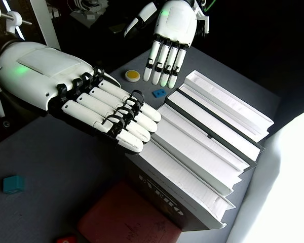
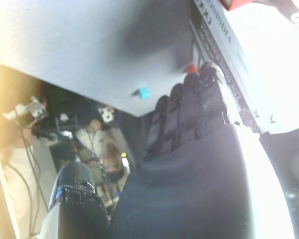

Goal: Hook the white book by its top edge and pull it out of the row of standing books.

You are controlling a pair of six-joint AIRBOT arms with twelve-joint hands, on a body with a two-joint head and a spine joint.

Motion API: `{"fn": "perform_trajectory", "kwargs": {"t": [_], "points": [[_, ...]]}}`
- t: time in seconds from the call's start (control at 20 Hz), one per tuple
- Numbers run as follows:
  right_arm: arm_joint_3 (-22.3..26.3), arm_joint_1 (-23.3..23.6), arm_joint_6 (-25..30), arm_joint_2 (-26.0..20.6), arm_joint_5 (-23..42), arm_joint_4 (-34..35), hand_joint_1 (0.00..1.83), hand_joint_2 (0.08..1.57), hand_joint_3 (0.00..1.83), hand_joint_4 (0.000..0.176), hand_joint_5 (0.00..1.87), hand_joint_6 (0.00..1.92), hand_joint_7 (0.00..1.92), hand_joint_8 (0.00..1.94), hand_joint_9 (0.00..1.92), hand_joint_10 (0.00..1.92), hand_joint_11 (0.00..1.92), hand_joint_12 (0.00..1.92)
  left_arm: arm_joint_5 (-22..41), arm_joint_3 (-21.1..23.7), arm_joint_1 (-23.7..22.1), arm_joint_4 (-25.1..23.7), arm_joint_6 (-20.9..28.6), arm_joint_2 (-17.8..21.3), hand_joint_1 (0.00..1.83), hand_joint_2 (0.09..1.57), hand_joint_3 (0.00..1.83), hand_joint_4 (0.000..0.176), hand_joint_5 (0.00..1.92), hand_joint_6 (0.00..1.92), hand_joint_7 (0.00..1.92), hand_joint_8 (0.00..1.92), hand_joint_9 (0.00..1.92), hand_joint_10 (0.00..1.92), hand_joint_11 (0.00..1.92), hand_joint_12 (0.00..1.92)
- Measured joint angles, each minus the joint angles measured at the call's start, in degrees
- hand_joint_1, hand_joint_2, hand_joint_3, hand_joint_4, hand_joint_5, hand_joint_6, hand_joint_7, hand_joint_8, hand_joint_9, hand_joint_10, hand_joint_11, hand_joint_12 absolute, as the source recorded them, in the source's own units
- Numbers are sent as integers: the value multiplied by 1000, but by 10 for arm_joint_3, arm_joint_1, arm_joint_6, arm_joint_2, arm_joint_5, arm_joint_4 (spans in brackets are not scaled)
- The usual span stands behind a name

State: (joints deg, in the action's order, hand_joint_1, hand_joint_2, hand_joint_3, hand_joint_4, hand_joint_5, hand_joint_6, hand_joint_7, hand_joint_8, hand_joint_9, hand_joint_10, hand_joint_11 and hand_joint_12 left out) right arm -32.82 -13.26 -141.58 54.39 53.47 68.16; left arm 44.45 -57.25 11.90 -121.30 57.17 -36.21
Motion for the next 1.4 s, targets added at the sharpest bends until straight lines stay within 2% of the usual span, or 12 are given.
{"fn": "perform_trajectory", "kwargs": {"t": [0.6,1.4], "points": [[87,-9,-66,-38,37,32,0,1080,16,0,0,0,0,0,0,0,0,0,2,-2,0,-2,1,0,0,1059,16,0,0,0,0,0,0,0,0,0],[188,-49,-88,-77,61,38,0,1062,0,0,0,0,0,0,0,0,0,0,7,-8,-2,-2,1,0,0,1069,13,0,0,0,0,0,0,0,0,0]]}}
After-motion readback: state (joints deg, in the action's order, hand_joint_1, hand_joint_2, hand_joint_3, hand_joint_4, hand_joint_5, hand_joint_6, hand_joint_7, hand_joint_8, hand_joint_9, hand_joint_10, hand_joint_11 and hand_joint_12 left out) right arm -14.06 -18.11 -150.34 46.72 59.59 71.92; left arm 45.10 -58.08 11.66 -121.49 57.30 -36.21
